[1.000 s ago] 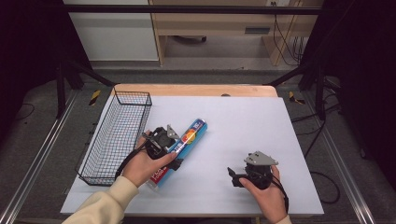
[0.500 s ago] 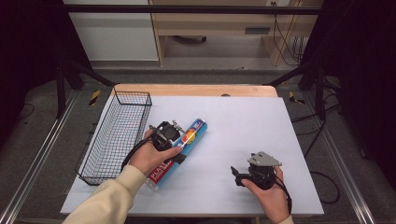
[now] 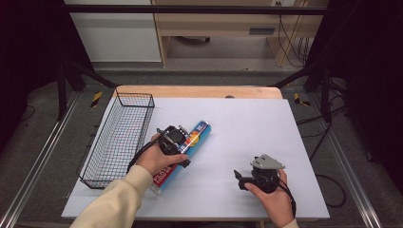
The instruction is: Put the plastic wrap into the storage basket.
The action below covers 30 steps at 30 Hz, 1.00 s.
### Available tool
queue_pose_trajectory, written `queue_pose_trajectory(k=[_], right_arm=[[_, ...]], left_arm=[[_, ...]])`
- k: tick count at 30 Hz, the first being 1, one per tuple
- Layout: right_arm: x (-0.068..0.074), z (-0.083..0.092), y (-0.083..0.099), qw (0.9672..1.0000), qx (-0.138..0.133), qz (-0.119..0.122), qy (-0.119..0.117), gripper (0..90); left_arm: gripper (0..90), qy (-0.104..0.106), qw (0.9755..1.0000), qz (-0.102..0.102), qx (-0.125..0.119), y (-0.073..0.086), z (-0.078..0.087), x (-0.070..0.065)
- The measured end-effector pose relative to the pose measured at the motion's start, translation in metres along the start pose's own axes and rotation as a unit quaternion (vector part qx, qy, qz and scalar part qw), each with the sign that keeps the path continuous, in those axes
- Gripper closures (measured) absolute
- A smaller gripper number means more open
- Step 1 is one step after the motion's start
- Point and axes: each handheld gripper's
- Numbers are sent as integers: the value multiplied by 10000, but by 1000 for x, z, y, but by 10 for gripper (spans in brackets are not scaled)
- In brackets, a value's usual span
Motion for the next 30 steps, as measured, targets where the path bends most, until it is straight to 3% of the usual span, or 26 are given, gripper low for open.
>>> queue_pose_trajectory(k=[5, 12, 20, 30], right_arm=[[-1, -1, 0, 10000, 11, -29, -10, 119], [-1, -1, 1, 10000, 10, -37, -15, 118], [0, -2, 1, 10000, 48, -72, -33, 118], [0, -3, 2, 9999, 94, -81, -52, 118]], left_arm=[[125, -37, 9999, -12, -140, -4, -5, 5], [141, 1, 10000, 4, 38, -7, -13, 7], [140, 29, 9999, 135, 29, -4, -18, 11], [152, 144, 9997, 114, 190, -2, -29, 11]])
Point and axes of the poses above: each handheld gripper's, and its own axes: z roughly backward along the jaws, y roughly out of its underside, x roughly to its left, and after that the axes turned 9 degrees about -z, right-handed
